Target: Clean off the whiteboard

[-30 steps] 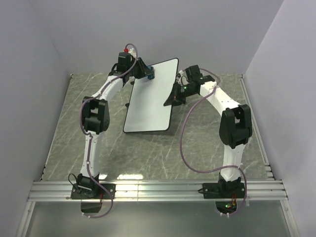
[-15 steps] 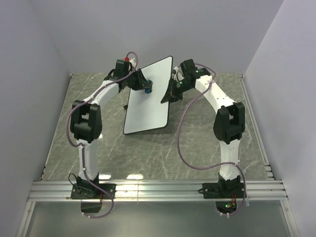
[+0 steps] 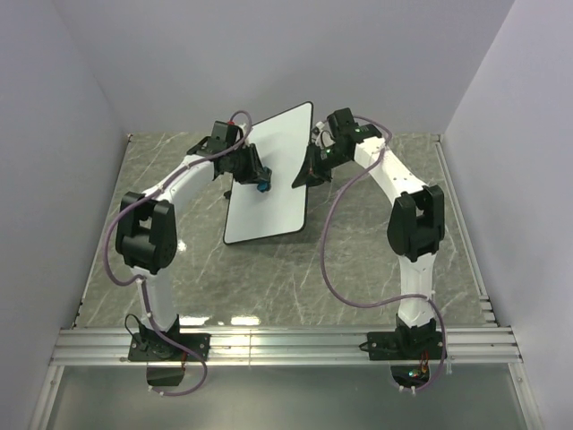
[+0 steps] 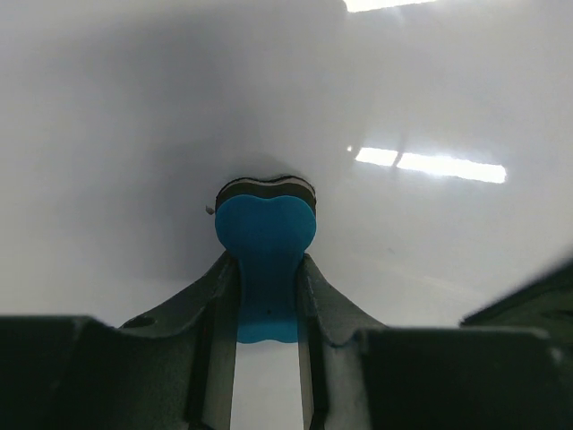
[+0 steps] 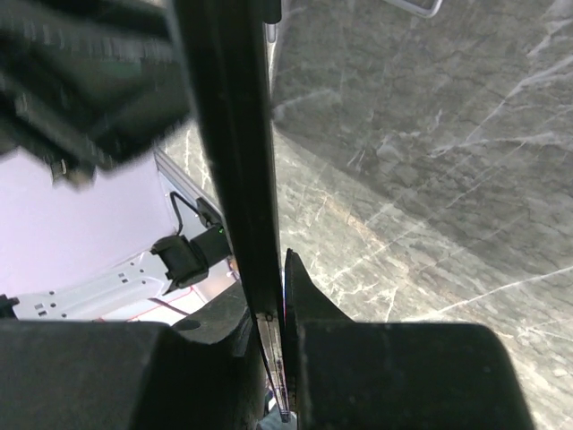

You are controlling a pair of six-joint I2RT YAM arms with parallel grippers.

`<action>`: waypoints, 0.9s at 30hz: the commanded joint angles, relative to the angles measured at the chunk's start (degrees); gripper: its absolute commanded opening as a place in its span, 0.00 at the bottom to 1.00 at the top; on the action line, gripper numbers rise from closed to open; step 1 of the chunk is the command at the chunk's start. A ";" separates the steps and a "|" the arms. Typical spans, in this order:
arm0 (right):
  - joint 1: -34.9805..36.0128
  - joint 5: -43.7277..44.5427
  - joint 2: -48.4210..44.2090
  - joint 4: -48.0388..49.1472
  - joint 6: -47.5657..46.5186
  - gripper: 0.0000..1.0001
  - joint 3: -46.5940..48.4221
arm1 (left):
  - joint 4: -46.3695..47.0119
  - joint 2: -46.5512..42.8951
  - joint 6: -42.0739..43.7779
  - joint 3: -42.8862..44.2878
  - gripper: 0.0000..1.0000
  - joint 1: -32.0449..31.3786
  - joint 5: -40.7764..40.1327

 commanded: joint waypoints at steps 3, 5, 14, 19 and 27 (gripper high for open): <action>2.71 8.77 -1.67 0.77 -1.32 0.00 -9.62 | -2.30 5.77 -0.68 6.49 0.00 3.46 -4.40; 2.71 8.86 -3.07 1.56 -0.80 0.00 -11.81 | -3.52 9.10 -1.12 8.87 0.00 4.34 -4.57; 2.80 10.00 -4.75 2.80 -0.71 0.00 -14.29 | -4.68 10.63 -2.70 19.09 0.00 4.00 6.66; 2.80 9.65 -3.43 3.24 -0.09 0.00 -12.18 | -1.51 4.47 -3.32 11.18 0.00 0.75 10.98; 2.71 8.42 -0.44 5.17 1.84 0.00 -8.93 | -6.25 0.60 -2.70 11.42 0.00 -0.13 7.75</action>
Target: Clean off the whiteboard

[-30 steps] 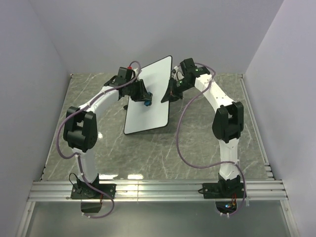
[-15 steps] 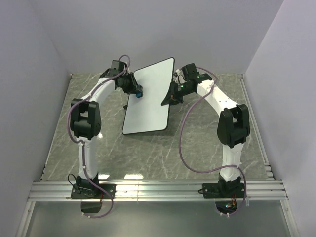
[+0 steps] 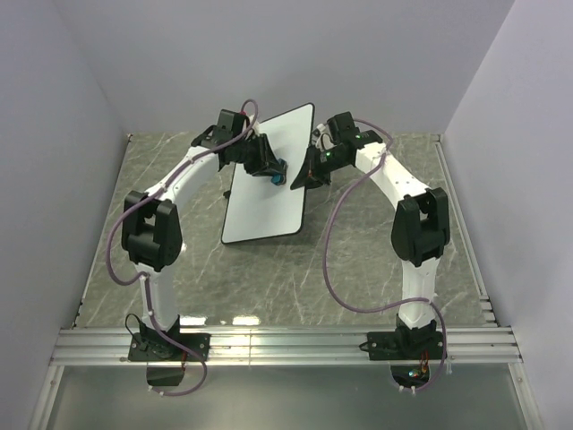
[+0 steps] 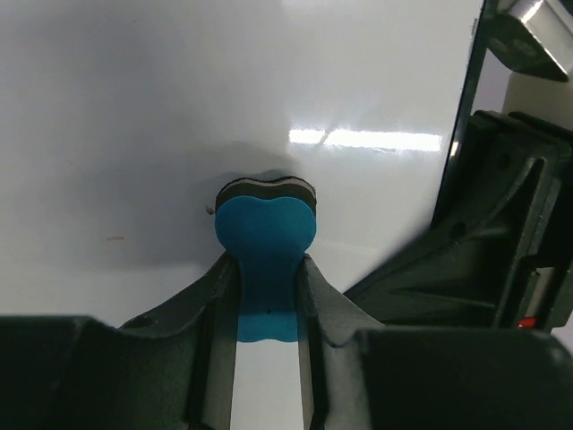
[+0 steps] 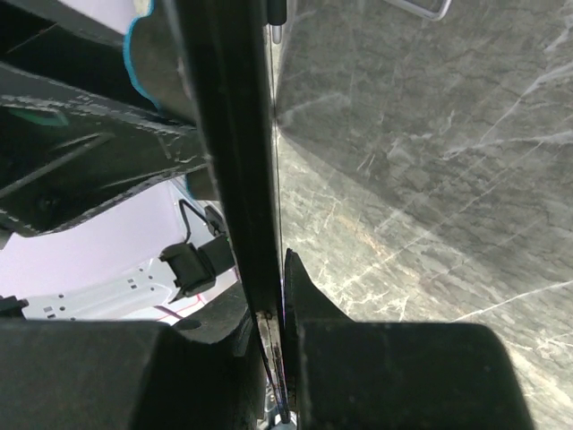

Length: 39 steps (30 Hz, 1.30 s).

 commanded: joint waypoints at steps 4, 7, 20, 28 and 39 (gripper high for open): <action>2.12 8.22 5.24 -3.99 -2.35 0.00 2.73 | -3.51 -2.00 -0.21 2.61 0.00 3.24 -4.32; 2.12 8.49 5.68 -4.78 -2.62 0.00 4.85 | -3.25 -1.30 -1.00 1.73 0.00 5.87 -5.73; 1.95 8.22 3.14 -2.23 -2.27 0.00 -0.07 | -5.26 8.37 -0.74 9.10 0.00 7.20 -8.99; 1.86 8.58 3.40 -2.85 -3.23 0.00 0.19 | -4.74 7.76 -0.83 10.87 0.00 3.86 -8.19; 2.03 8.31 4.45 -3.55 -4.20 0.00 1.25 | -5.44 6.79 -0.39 9.47 0.00 0.52 -9.51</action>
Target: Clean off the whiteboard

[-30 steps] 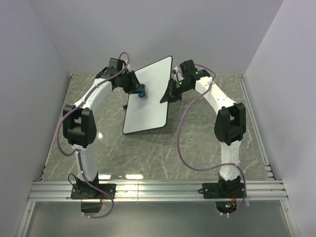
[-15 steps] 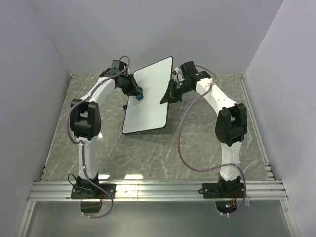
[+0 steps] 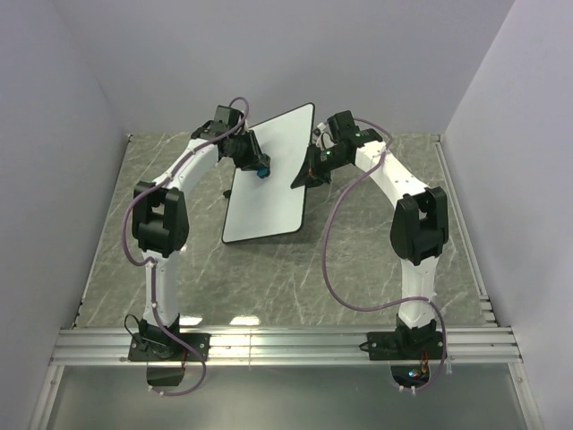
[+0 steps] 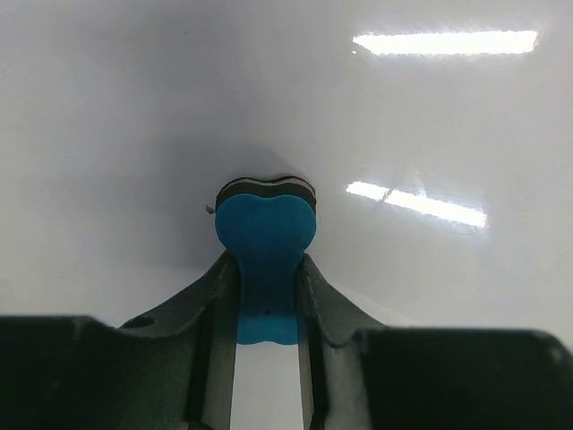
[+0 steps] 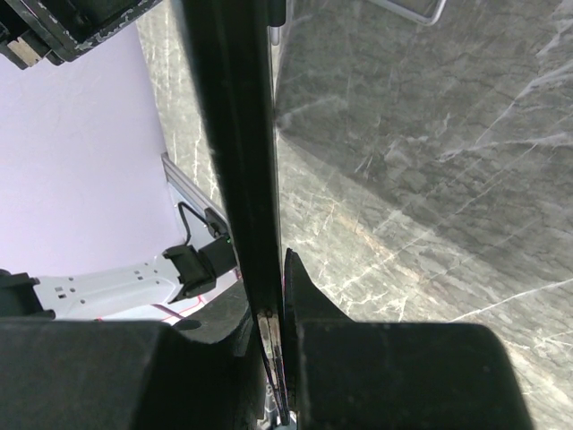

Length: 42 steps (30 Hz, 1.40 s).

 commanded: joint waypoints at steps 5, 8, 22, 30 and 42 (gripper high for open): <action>2.14 8.42 3.25 -2.89 -4.88 0.00 -0.76 | 0.31 -3.07 0.01 -3.44 0.00 -2.15 1.79; 1.79 8.42 3.25 -2.90 -4.97 0.00 -0.85 | 1.97 -4.48 -0.08 -7.75 0.00 -1.97 1.97; 0.83 7.19 6.67 -4.39 -4.79 0.00 6.07 | -0.65 -7.47 -0.34 -5.24 0.00 0.92 1.35; -1.11 5.53 10.46 -8.08 -1.99 0.00 19.87 | 0.40 -12.91 -3.78 -4.15 0.00 14.81 0.40; -3.22 -0.36 9.14 -2.02 3.37 0.37 20.33 | 1.01 -20.56 -3.77 -18.91 0.00 24.75 -6.12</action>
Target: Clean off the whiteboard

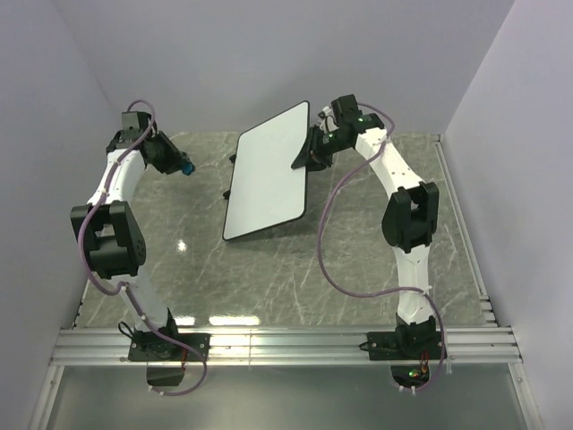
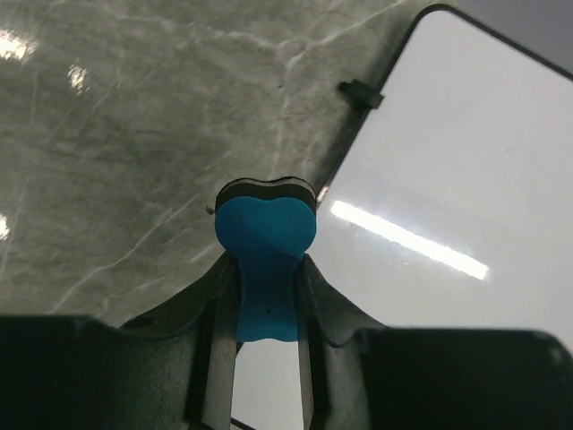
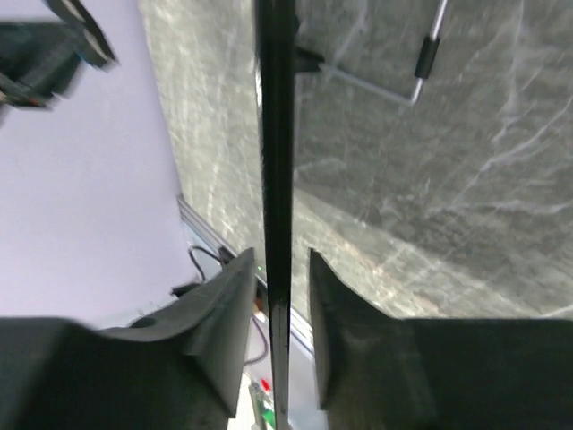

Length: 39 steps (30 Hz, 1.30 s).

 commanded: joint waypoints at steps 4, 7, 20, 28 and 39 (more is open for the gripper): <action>-0.66 -2.25 -0.50 6.38 2.60 0.62 2.71 | -0.06 -5.53 1.08 -6.47 0.00 0.29 -5.97; -1.28 -2.87 -1.81 9.28 3.21 0.73 2.46 | -0.67 -6.67 2.05 -8.67 0.01 0.21 -9.83; -4.44 1.00 -15.96 12.36 -1.78 0.78 -13.87 | -4.63 -4.83 4.51 -12.81 0.67 0.03 -22.85; -4.36 3.20 -26.95 16.49 -4.96 0.78 -33.48 | -7.61 -3.86 5.13 -10.71 0.77 -0.06 -24.27; -3.48 2.76 -40.22 21.85 -5.84 0.79 -51.15 | -6.56 -12.12 5.31 -10.79 0.73 -7.08 -22.51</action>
